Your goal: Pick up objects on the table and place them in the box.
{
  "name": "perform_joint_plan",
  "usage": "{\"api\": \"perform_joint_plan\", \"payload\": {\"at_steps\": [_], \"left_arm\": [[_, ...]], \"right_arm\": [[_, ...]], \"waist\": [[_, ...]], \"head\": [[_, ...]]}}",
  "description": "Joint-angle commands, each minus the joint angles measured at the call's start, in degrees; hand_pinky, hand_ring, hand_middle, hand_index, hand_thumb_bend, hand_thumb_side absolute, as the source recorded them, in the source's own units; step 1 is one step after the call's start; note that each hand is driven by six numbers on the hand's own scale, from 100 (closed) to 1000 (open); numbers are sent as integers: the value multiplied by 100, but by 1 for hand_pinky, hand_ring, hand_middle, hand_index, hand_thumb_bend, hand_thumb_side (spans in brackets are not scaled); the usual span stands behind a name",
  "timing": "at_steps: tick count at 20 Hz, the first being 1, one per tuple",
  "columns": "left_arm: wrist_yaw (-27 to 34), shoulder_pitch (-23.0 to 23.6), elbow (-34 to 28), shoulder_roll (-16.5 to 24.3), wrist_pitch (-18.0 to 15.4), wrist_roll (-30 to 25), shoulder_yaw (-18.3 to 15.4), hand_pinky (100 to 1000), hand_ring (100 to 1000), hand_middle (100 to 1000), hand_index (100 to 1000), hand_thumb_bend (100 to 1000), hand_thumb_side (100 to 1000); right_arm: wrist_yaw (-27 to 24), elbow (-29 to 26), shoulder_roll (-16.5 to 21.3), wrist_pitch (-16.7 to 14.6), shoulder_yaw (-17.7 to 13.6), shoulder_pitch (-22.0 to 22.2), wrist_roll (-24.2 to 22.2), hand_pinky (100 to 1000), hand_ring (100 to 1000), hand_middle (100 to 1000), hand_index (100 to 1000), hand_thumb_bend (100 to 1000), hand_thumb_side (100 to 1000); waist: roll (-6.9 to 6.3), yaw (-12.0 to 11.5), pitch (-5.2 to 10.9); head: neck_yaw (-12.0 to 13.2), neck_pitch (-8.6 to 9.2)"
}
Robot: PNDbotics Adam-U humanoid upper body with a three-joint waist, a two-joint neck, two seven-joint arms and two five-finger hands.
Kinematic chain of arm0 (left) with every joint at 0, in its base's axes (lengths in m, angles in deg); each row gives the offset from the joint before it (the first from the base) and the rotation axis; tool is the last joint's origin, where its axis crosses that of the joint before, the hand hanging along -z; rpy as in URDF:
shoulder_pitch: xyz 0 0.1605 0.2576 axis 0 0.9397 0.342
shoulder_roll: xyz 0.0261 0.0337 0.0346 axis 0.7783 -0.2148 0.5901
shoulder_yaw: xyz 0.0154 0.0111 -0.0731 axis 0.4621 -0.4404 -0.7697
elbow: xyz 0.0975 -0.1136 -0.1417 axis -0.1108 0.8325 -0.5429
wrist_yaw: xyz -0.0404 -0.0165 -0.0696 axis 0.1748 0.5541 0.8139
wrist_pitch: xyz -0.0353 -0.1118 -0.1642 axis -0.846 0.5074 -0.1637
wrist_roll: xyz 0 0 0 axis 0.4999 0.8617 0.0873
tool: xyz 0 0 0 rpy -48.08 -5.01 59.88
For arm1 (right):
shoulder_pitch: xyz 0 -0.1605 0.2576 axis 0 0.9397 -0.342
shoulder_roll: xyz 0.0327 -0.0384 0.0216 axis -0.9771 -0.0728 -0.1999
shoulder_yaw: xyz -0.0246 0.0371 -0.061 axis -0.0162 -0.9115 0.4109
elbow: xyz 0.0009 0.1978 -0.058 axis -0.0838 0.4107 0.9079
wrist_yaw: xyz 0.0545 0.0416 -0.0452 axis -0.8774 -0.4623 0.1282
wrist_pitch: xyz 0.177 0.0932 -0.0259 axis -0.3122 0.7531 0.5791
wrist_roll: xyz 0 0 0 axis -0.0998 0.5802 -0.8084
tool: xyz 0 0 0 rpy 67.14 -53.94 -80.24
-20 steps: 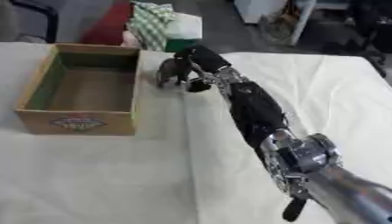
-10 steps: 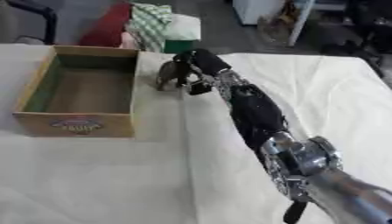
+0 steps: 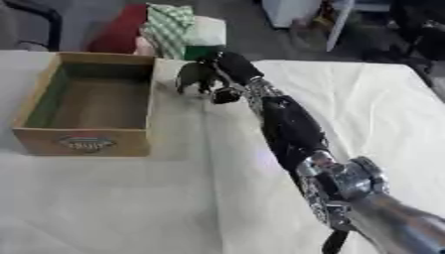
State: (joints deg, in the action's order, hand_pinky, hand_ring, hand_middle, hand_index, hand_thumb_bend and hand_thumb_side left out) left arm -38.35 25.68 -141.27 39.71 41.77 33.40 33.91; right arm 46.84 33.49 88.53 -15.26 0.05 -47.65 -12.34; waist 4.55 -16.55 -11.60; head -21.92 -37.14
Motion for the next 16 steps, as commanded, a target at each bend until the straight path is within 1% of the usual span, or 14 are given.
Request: {"api": "perform_joint_plan", "payload": {"at_steps": [1, 10, 16], "left_arm": [[17, -86, -133, 67, -8, 20, -45, 680, 715, 586, 566, 100, 841], [41, -100, -131, 80, -3, 18, -45, 679, 715, 585, 566, 100, 839], [64, -116, -122, 85, 4, 8, -36, 678, 715, 584, 567, 100, 837]], "right_arm": [[-115, -263, 123, -108, -4, -145, 39, 706, 445, 187, 138, 100, 192], [-509, -766, 41, -404, 28, -300, -129, 721, 466, 179, 138, 100, 140], [-866, -1151, -159, -618, 118, -490, -426, 729, 475, 181, 139, 100, 115]], "waist": [[-35, 11, 113], [-14, 14, 162], [-7, -3, 207]], "head": [[-23, 87], [-32, 110], [-63, 104]]}}
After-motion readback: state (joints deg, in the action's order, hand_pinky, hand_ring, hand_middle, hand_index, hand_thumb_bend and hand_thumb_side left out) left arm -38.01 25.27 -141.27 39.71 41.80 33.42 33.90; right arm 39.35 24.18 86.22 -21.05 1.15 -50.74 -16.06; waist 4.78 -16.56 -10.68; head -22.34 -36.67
